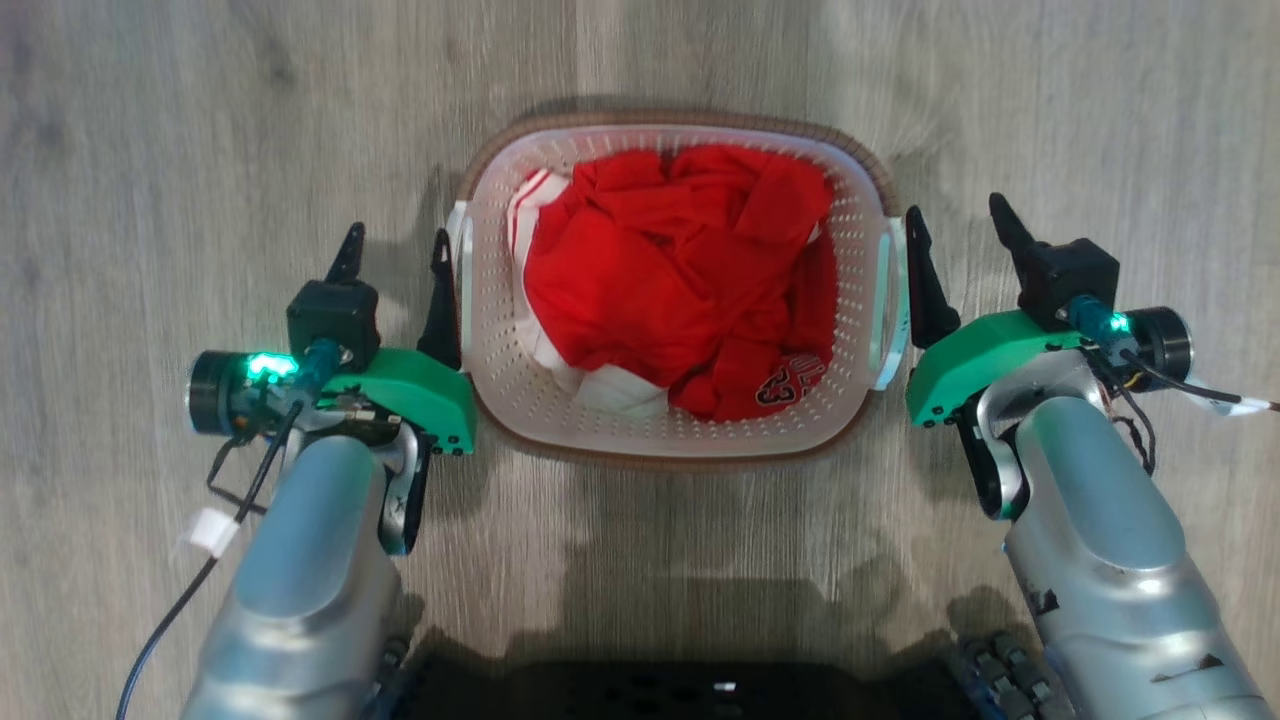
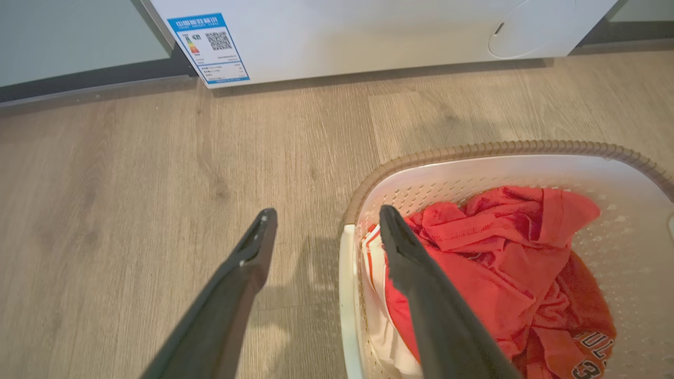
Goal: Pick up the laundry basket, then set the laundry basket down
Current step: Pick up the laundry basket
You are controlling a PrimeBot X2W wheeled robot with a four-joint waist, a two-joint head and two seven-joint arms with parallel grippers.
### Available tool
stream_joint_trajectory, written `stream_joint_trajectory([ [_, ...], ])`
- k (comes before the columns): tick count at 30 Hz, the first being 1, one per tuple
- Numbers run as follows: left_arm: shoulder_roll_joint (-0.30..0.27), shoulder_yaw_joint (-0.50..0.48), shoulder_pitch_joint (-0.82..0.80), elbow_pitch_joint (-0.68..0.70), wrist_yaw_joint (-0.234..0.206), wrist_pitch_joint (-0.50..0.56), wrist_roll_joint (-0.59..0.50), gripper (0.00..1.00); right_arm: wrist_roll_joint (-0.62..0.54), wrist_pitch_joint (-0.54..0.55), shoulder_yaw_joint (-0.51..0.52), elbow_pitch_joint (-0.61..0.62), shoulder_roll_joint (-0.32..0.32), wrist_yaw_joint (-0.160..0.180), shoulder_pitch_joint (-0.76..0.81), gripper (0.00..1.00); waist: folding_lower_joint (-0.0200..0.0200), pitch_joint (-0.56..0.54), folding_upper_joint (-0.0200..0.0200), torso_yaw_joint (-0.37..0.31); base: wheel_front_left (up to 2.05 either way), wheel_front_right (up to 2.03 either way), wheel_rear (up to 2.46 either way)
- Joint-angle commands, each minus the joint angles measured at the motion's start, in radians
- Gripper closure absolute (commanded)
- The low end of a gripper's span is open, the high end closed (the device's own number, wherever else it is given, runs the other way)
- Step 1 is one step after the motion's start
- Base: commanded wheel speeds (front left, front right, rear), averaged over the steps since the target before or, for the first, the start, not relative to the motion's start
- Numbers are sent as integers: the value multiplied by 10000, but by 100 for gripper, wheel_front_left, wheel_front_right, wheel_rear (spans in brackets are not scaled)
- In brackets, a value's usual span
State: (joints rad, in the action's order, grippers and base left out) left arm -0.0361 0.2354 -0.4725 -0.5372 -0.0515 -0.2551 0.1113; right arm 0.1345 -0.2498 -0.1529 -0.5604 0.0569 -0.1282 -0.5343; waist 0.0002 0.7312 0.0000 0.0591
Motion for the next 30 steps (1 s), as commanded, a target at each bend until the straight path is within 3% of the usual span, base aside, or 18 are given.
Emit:
stream_joint_trajectory([
  [1, -143, -148, -90, -4, 34, -67, 99, 0, 136, -120, -287, -15, -66, -25, 132, 0, -2, 321, 0, 47, 0, 0, 0],
  [13, -142, 211, -903, -1280, 215, -67, 296, 0, 409, -120, -548, -1203, -66, -25, -431, 0, -2, 1252, 0, -55, 0, 0, 0],
  [30, -141, 216, -1995, -3667, 626, -67, 571, 0, 1312, -120, -1856, -2935, -66, -25, -1427, 0, -2, 1874, 0, -174, 0, 0, 0],
])
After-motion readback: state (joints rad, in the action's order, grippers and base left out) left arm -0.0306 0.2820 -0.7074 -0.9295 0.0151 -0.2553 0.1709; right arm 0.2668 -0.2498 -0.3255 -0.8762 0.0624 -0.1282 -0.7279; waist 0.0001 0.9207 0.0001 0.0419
